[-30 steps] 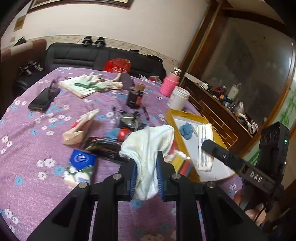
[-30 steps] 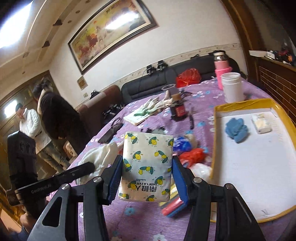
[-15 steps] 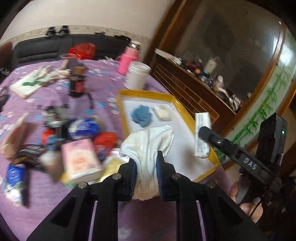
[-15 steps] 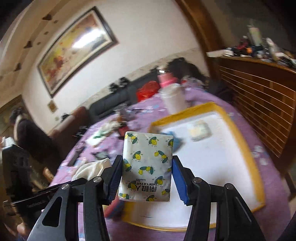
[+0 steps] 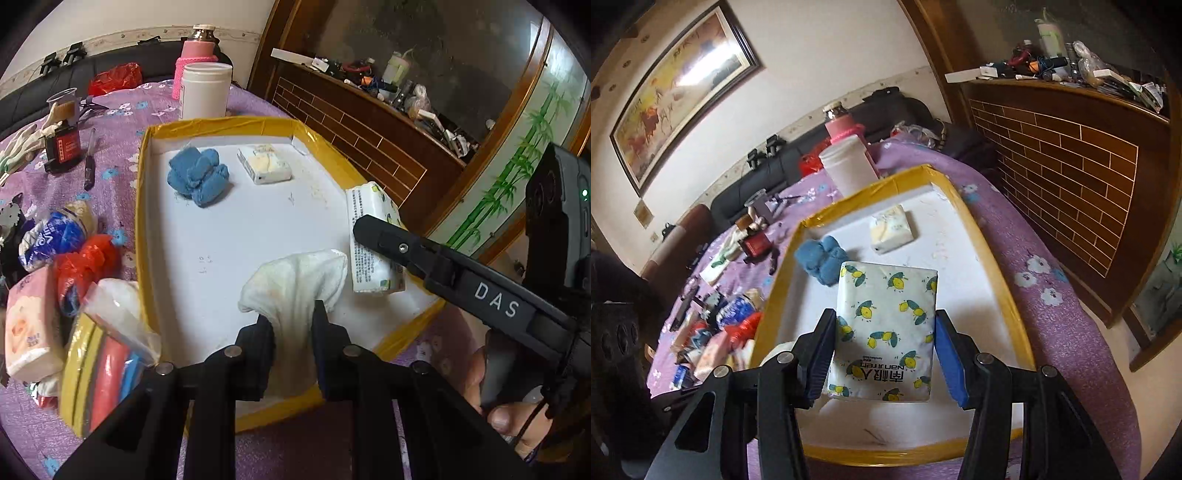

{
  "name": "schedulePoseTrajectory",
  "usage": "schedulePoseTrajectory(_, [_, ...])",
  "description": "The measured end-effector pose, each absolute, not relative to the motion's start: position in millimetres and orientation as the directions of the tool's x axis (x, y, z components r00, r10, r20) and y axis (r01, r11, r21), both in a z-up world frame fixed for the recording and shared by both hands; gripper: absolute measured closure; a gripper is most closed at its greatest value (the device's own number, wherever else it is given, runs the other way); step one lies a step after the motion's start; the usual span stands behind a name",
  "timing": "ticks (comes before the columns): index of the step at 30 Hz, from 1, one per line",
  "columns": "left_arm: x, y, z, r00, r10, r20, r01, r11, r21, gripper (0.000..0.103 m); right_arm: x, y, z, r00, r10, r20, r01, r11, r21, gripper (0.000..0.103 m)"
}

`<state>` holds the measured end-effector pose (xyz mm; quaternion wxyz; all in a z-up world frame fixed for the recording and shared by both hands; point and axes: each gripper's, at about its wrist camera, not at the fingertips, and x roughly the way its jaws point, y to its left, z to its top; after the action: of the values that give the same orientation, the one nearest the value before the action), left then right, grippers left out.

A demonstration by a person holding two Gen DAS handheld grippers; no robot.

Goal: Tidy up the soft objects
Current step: 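Open the left gripper over the tray while the right releases the lemon-print pack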

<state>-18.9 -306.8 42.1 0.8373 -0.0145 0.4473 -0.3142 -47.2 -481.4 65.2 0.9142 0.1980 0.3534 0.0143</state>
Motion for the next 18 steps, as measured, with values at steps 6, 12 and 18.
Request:
schedulePoseTrajectory(6, [-17.3, -311.5, 34.9, 0.407, -0.520, -0.751, 0.511, 0.811, -0.285, 0.080, -44.0, -480.6, 57.3, 0.730, 0.152, -0.667, 0.113, 0.934, 0.338, 0.046])
schedulePoseTrajectory(12, [-16.3, -305.1, 35.5, 0.409, -0.532, -0.742, 0.493, 0.812, -0.311, 0.049, -44.9, -481.9, 59.6, 0.736, 0.140, -0.663, 0.123, 0.934, 0.334, 0.041])
schedulePoseTrajectory(18, [-20.6, -295.9, 46.3, 0.411, -0.555, -0.723, 0.495, 0.802, -0.334, 0.041, -53.4, -483.4, 72.7, 0.772, 0.137, -0.620, 0.126, 0.924, 0.362, 0.038])
